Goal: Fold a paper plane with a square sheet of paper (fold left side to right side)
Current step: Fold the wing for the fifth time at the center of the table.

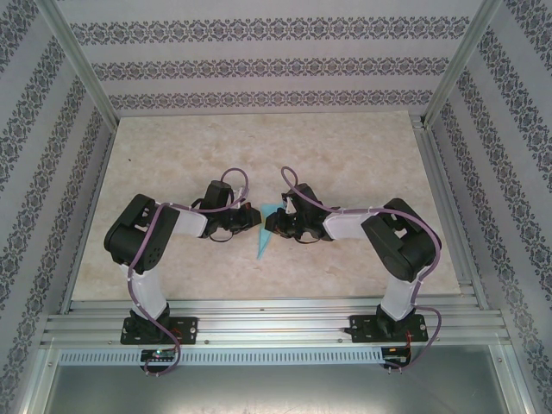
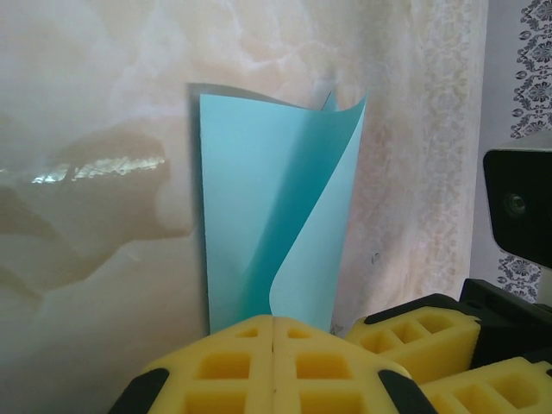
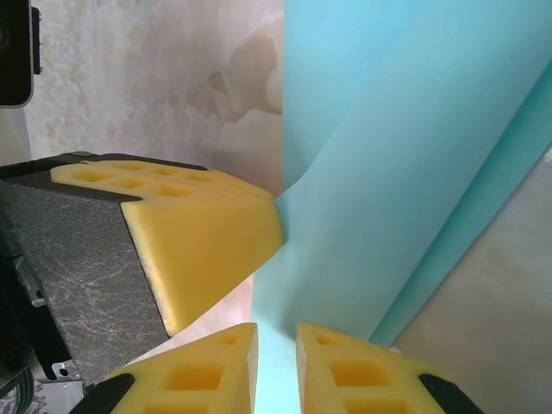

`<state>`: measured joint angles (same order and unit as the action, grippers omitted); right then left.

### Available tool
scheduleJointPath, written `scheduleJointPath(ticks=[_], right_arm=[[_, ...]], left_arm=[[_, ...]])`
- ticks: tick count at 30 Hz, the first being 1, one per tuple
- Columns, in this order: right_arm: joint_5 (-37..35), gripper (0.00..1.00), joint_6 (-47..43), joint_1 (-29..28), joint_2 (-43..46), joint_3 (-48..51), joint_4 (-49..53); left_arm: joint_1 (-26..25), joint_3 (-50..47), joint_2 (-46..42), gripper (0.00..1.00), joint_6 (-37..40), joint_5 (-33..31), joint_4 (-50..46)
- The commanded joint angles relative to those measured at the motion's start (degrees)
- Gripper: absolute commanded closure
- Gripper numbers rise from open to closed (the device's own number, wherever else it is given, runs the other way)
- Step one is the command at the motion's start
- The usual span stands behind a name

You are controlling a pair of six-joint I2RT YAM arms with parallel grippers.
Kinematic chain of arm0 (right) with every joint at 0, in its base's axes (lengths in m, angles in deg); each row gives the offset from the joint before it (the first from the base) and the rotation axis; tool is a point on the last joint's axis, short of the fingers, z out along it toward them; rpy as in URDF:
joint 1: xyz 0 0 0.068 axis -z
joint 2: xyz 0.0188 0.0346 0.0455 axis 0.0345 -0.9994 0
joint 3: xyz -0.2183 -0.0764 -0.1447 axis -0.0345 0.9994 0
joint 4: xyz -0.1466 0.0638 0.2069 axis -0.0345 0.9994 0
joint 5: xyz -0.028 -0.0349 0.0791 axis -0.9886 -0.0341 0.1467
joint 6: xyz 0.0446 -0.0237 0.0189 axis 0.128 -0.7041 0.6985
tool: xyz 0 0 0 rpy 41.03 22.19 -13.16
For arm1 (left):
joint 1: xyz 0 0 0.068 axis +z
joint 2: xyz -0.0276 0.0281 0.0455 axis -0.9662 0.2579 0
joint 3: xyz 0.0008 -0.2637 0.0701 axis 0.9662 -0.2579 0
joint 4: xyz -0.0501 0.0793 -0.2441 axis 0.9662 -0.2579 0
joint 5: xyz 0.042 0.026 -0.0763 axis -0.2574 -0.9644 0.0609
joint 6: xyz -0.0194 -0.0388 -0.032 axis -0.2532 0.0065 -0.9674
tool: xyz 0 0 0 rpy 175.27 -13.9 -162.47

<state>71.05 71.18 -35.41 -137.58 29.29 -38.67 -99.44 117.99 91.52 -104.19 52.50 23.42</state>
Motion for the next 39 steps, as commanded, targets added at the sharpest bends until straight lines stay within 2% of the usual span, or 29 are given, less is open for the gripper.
scheduleJointPath(ticks=[1, 21, 23, 28, 31, 35, 39], right_arm=[[0.0, 0.81, 0.5, -0.1, -1.6, -0.3, -2.3], [0.0, 0.81, 1.4, -0.4, -3.9, 0.4, -2.3], [-0.5, 0.81, 1.2, -0.4, -3.9, 0.4, -1.1], [-0.9, 0.81, 1.1, -0.3, -4.1, 0.6, 0.1], [-0.8, 0.81, 1.2, -0.4, -4.5, 0.7, -0.2], [-0.7, 0.81, 1.4, -0.3, -4.3, 0.6, -0.3], [-0.8, 0.81, 1.2, -0.2, -4.1, 0.5, -0.1]], left_arm=[[0.5, -0.1, 1.0, 1.0, 1.3, -1.0, 0.1], [0.6, 0.5, 1.9, 0.98, 1.5, -0.9, -0.4], [0.8, 1.1, 1.6, 0.91, 1.7, -0.6, -1.3], [4.6, 1.4, -4.6, 0.65, 4.3, -1.2, -7.4], [8.0, 0.9, -11.1, 0.59, 7.4, -2.1, -13.7], [9.4, -1.5, -20.5, 0.58, 11.7, -4.0, -21.7], [8.7, -7.7, -26.1, 0.73, 9.7, -1.5, -20.0]])
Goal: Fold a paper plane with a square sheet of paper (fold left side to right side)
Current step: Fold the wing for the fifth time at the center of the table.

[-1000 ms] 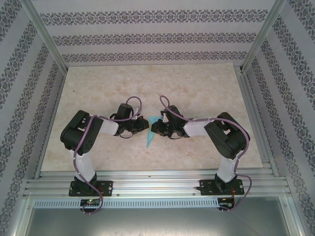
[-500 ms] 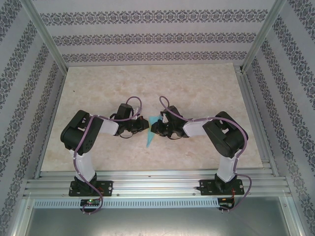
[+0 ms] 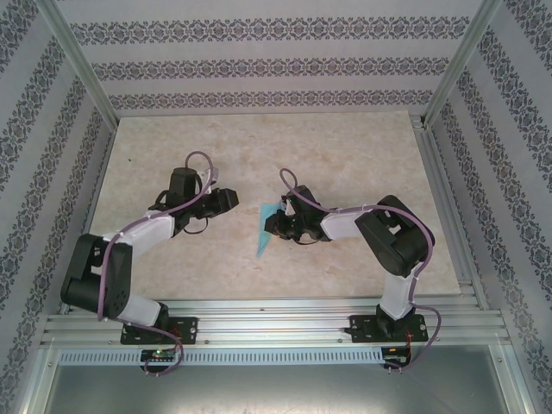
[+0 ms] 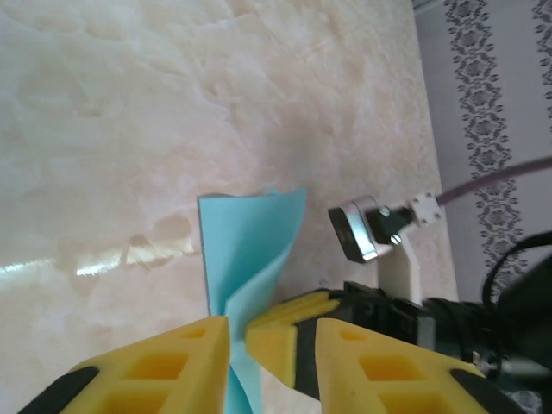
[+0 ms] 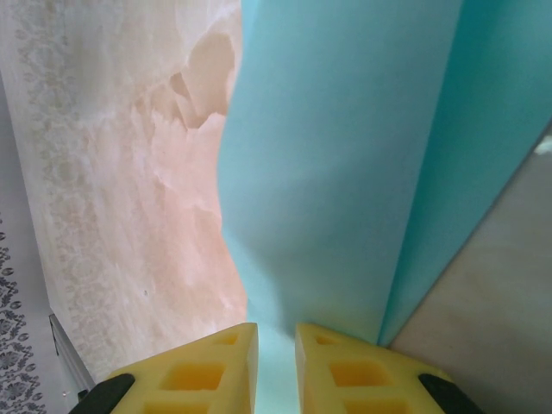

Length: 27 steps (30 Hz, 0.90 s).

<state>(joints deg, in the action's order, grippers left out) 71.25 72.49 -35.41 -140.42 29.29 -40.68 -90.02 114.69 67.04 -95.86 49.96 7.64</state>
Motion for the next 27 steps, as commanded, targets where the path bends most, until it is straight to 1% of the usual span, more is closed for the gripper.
scheduleJointPath(ticks=[1, 3, 6, 8, 11, 15, 20, 27], right_arm=[[-0.9, 0.81, -0.1, -0.2, -1.3, 0.4, 1.9], [-0.9, 0.81, -0.1, -0.2, -1.3, 0.5, 2.0], [-0.9, 0.81, -0.2, -0.1, -1.2, 0.5, 2.1], [-0.8, 0.81, -0.2, -0.1, -1.2, 0.5, 2.1], [-0.8, 0.81, -0.2, -0.1, -1.2, 0.5, 2.0], [-0.6, 0.81, -0.2, -0.2, -1.5, 0.4, 2.0], [-0.6, 0.81, -0.3, -0.2, -1.4, 0.3, 2.1], [-0.3, 0.81, -0.3, -0.2, -1.7, 0.0, 2.1]], left_arm=[[-1.5, -5.9, -2.4, 0.76, 0.4, 1.8, -3.2], [-3.8, -7.5, -3.3, 0.79, -1.1, 2.7, -2.0], [-8.7, -8.8, -3.3, 0.84, -4.4, 3.3, 1.5], [-12.6, -9.0, -2.9, 0.85, -6.6, 2.2, 3.6], [-16.5, -8.8, -2.3, 0.87, -9.0, -0.7, 5.4], [-18.7, -8.2, 0.1, 0.87, -10.2, -2.7, 7.0], [-20.7, -7.7, 5.3, 0.88, -11.7, -3.0, 9.9], [-21.9, -7.4, 7.8, 0.88, -11.9, -4.7, 10.5]])
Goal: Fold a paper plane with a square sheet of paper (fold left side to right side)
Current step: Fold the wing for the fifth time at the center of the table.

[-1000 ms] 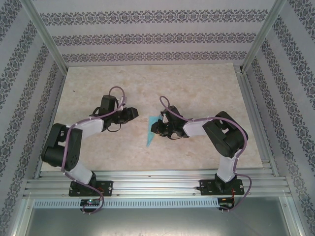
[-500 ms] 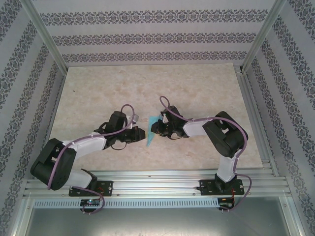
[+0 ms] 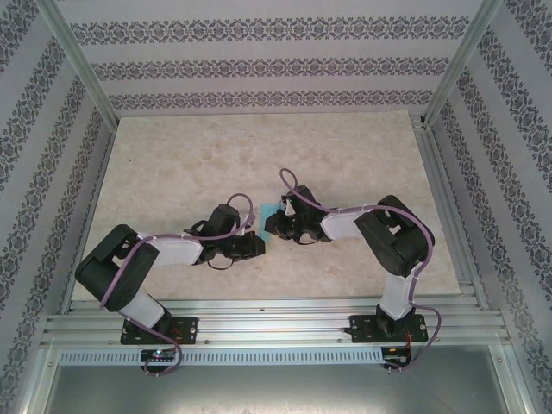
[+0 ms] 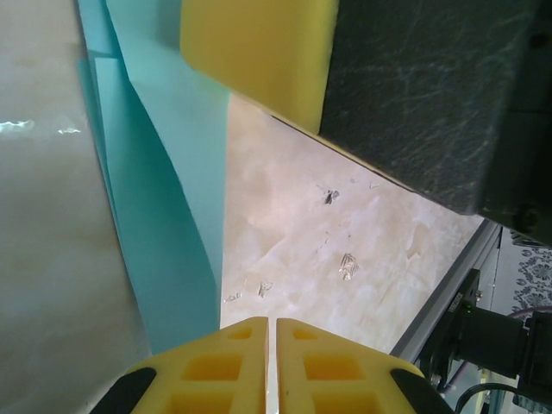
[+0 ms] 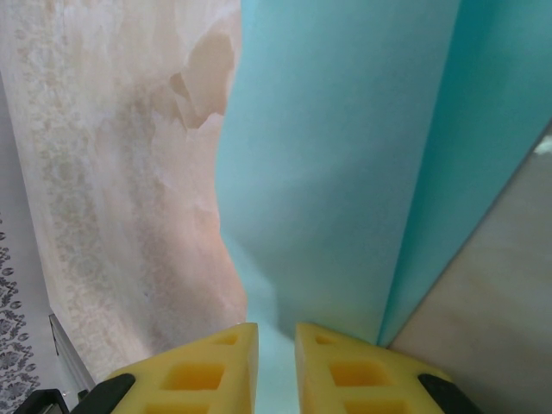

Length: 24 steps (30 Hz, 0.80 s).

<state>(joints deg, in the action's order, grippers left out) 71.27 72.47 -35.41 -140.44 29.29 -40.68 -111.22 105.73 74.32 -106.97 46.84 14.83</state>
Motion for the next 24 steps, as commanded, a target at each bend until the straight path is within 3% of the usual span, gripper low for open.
scheduleJointPath(ticks=[1, 15, 24], right_arm=[[-0.4, 0.81, -0.3, -0.2, -1.6, 0.1, 2.2], [-0.4, 0.81, -0.5, -0.1, -1.6, 0.2, 2.5], [-0.5, 0.81, -0.4, -0.1, -1.8, 0.1, 2.3]], left_arm=[[-0.7, 1.6, 0.4, 0.88, -0.6, -2.0, 2.8], [-0.7, 1.2, 1.5, 0.87, 1.6, -5.8, -1.9], [-0.8, 0.4, 4.0, 0.87, 1.6, -4.4, -0.4]])
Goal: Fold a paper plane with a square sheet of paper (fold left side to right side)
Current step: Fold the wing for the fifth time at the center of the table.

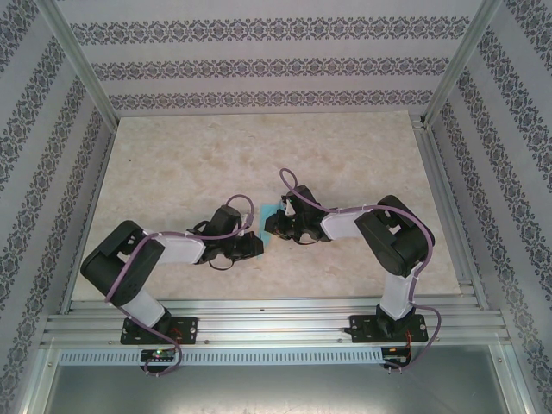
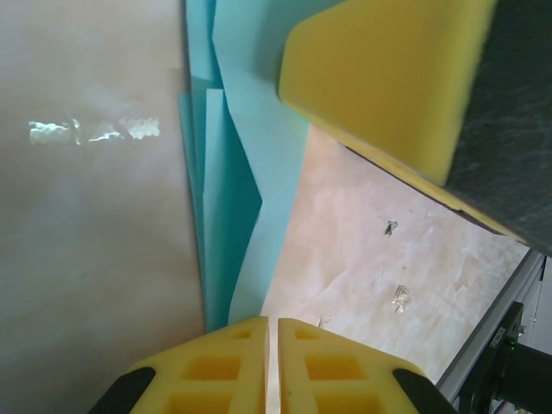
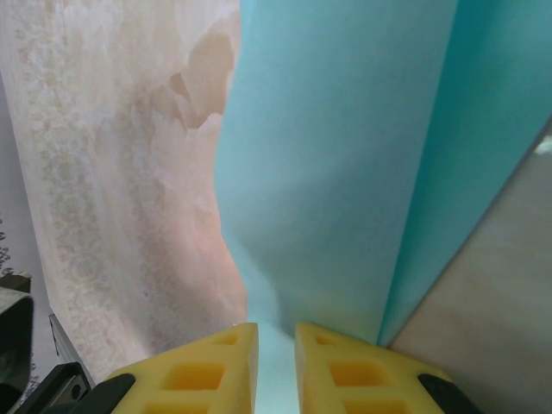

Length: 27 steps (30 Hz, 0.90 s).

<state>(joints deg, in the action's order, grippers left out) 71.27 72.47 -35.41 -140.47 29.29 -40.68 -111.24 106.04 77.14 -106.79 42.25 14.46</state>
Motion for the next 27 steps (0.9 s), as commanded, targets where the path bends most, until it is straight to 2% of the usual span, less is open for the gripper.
scheduleJointPath(ticks=[1, 9, 18, 22, 27], right_arm=[[-0.4, 0.81, -0.4, -0.1, -1.8, 0.1, 2.3], [-0.2, 0.81, -0.6, 0.3, -1.5, -0.3, 2.4], [-1.5, 0.81, -6.1, 2.7, 6.9, -1.9, 7.4], [-1.2, 0.89, -5.0, 2.0, 8.5, 0.3, 6.0], [-0.6, 0.93, -1.0, 0.0, 7.4, 3.6, -0.6]], left_arm=[[-0.8, 0.0, 1.5, 0.87, 1.4, 0.4, 0.3], [-2.6, 0.3, 3.3, 0.87, 1.7, 1.6, 0.9], [-4.1, -0.9, 2.9, 0.92, 3.6, -6.2, -9.2], [-4.9, -0.5, 3.4, 0.93, 3.8, -6.8, -9.9], [-5.3, 0.1, 4.3, 0.93, 3.8, -7.5, -10.2]])
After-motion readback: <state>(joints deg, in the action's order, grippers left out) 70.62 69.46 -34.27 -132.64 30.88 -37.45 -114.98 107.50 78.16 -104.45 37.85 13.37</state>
